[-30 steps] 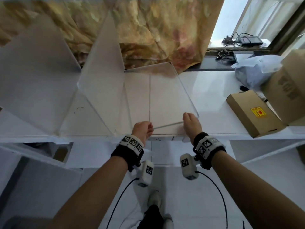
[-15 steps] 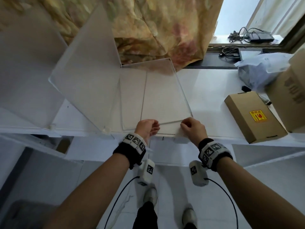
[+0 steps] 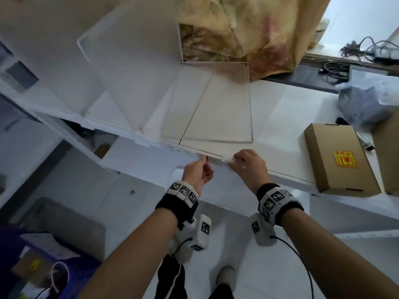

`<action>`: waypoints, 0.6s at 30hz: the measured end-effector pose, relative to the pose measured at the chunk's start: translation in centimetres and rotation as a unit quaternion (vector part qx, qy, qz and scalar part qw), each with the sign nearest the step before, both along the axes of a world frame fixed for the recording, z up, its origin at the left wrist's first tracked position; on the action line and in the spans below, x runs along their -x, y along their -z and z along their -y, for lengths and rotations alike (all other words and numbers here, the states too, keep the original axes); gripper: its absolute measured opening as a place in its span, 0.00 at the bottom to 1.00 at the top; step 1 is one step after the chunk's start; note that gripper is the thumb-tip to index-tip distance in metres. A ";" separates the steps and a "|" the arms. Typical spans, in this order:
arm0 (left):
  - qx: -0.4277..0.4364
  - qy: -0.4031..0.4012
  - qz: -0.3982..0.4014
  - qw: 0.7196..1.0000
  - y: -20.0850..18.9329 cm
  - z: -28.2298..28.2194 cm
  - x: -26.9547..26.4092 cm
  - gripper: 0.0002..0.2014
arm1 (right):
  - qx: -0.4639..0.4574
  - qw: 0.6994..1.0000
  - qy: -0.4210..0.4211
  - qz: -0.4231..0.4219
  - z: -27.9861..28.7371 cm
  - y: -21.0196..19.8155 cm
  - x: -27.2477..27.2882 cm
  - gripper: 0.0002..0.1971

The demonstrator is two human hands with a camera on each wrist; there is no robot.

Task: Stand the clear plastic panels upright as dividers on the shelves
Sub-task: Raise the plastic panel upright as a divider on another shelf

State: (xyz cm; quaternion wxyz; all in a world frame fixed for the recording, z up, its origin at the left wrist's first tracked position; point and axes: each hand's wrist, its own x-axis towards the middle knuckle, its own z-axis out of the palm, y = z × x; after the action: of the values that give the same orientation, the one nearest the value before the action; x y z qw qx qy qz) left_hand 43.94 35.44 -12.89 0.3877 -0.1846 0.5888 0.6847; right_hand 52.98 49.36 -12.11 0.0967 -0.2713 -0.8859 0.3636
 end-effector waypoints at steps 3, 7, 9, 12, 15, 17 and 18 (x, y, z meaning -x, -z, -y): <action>-0.044 -0.002 0.081 0.996 0.9 -1.0 -1.6 0.20 | -0.047 0.997 -0.058 -0.002 -0.8 0.5 -0.4 0.11; -0.131 -0.011 0.129 0.983 1.4 -2.6 -2.7 0.36 | -0.088 0.993 -0.074 -0.035 -1.2 1.3 -0.2 0.07; -0.170 -0.012 0.149 0.974 1.7 -2.8 -2.7 0.47 | -0.106 0.990 -0.082 -0.049 -1.1 1.6 -0.1 0.07; -0.223 -0.011 0.180 0.958 2.1 -2.8 -2.7 0.54 | -0.114 0.989 -0.076 -0.063 -1.1 2.0 -0.1 0.06; -0.245 -0.027 0.193 0.950 2.1 -3.1 -2.3 0.55 | -0.123 0.987 -0.076 -0.073 -1.1 2.1 0.0 0.06; -0.245 -0.038 0.198 0.948 2.2 -3.3 -2.2 0.56 | -0.137 0.986 -0.075 -0.065 -1.1 2.2 0.1 0.05; -0.248 -0.039 0.201 0.947 2.3 -3.3 -1.9 0.57 | -0.148 0.984 -0.074 -0.062 -1.0 2.3 0.2 0.05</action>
State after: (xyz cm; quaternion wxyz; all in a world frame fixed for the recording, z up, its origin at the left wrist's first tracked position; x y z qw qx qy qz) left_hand 45.89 38.77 -15.21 0.5049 -0.2392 0.3030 0.7720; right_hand 52.73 50.37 -14.44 0.1629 -0.1644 -0.9401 0.2502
